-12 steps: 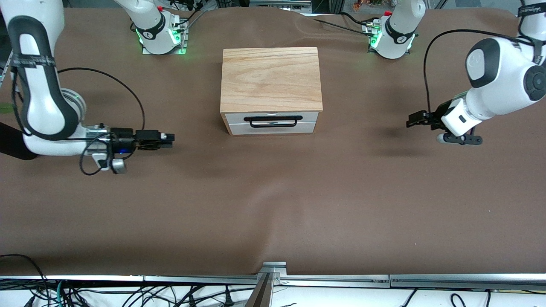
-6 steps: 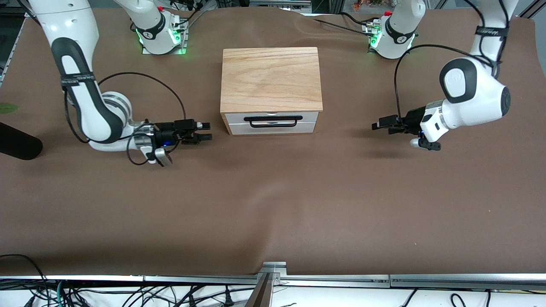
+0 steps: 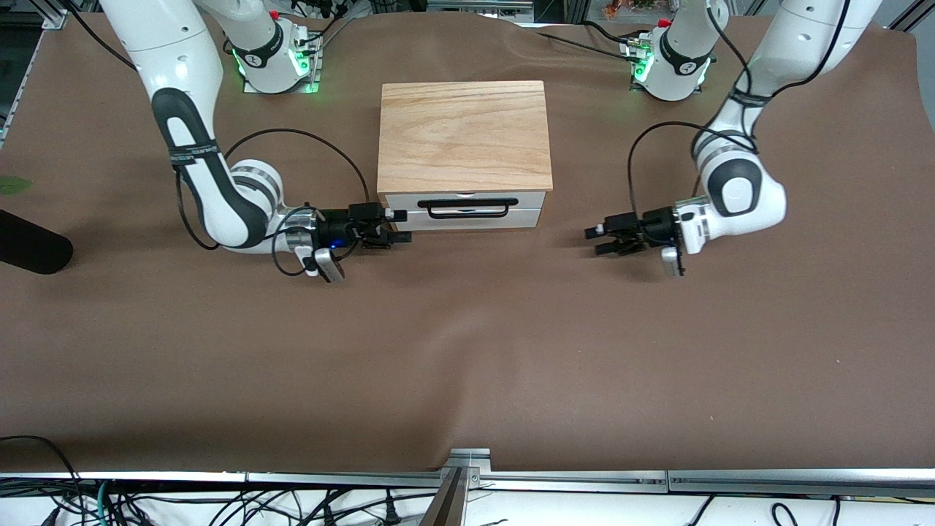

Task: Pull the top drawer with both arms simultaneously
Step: 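Move the right gripper and the left gripper toward the drawer handle ends, then close the right gripper and the left gripper on the black handle ends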

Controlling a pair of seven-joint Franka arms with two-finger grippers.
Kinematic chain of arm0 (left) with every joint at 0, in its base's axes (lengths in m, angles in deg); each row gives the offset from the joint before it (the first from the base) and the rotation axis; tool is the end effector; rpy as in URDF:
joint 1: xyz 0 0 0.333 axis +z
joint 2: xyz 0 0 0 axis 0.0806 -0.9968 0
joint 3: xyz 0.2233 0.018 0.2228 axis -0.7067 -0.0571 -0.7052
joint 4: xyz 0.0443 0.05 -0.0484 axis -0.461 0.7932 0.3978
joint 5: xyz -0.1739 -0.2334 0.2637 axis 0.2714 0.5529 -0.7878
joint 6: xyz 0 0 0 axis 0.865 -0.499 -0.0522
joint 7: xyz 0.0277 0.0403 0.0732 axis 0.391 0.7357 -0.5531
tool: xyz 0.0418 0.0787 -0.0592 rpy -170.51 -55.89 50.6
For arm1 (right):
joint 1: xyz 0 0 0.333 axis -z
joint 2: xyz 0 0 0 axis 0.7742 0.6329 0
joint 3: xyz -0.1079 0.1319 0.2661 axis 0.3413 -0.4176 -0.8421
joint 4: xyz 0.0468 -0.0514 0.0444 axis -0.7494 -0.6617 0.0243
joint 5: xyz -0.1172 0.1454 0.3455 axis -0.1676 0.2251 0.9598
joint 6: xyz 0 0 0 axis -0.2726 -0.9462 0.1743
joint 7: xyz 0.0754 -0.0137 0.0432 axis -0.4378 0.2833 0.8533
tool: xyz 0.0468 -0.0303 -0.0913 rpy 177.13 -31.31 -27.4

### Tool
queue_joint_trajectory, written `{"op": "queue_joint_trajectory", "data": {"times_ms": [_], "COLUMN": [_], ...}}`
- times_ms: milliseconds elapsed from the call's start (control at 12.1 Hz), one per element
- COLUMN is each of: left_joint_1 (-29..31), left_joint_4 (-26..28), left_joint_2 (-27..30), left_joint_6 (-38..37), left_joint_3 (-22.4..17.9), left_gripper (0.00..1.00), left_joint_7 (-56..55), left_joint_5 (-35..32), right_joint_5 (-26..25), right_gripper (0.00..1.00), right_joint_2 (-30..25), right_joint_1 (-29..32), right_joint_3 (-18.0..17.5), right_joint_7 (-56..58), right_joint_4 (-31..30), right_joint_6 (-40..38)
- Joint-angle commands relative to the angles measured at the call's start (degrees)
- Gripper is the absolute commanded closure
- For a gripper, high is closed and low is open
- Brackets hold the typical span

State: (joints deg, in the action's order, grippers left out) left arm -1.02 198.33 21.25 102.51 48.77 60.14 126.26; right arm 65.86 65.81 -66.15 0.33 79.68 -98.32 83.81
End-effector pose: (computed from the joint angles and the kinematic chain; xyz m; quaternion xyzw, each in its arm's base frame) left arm 0.5048 -0.1502 0.1871 0.8224 0.0179 0.0509 0.5664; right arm 0.5315 0.2602 0.1906 -0.7231 -0.0638 -0.0157 0.6876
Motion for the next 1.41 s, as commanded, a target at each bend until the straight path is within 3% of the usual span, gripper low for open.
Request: {"op": "queue_joint_trajectory", "data": {"times_ms": [0,331,579,827,1075,1240,1323], "left_joint_1": [0.0,-0.7,-2.11,-2.72,-3.6,-3.87,-3.87], "left_joint_4": [-0.82,-0.56,-0.38,-0.2,-0.12,0.49,1.11], "left_joint_2": [0.62,-1.31,-4.04,-5.97,-6.85,-7.21,-7.21], "left_joint_6": [-0.99,-4.4,-6.09,-6.18,-5.83,-5.83,-5.83], "left_joint_3": [3.71,7.68,8.13,9.79,11.64,11.73,11.64], "left_gripper": [0.0,0.0,0.06,0.22,0.35,0.36,0.43], "left_joint_7": [1.41,9.91,15.47,15.04,14.86,14.77,14.77], "left_joint_5": [4.1,11.13,15.62,17.64,20.55,20.55,20.55], "right_joint_5": [1.09,0.91,1.17,1.18,1.09,0.56,0.39], "right_gripper": [0.0,0.0,0.0,0.02,0.12,0.16,0.16], "right_joint_2": [3.29,5.58,5.93,6.81,7.16,7.16,7.16], "right_joint_1": [-0.14,-2.42,-3.74,-4.27,-4.8,-4.98,-5.06], "right_joint_3": [0.05,0.23,0.14,0.23,0.23,0.14,0.23], "right_joint_7": [4.04,5.63,6.16,6.25,6.34,6.34,6.34], "right_joint_4": [2.89,4.21,4.21,4.83,5.35,5.53,5.53], "right_joint_6": [-0.04,0.23,0.31,0.4,0.32,0.23,0.14]}}
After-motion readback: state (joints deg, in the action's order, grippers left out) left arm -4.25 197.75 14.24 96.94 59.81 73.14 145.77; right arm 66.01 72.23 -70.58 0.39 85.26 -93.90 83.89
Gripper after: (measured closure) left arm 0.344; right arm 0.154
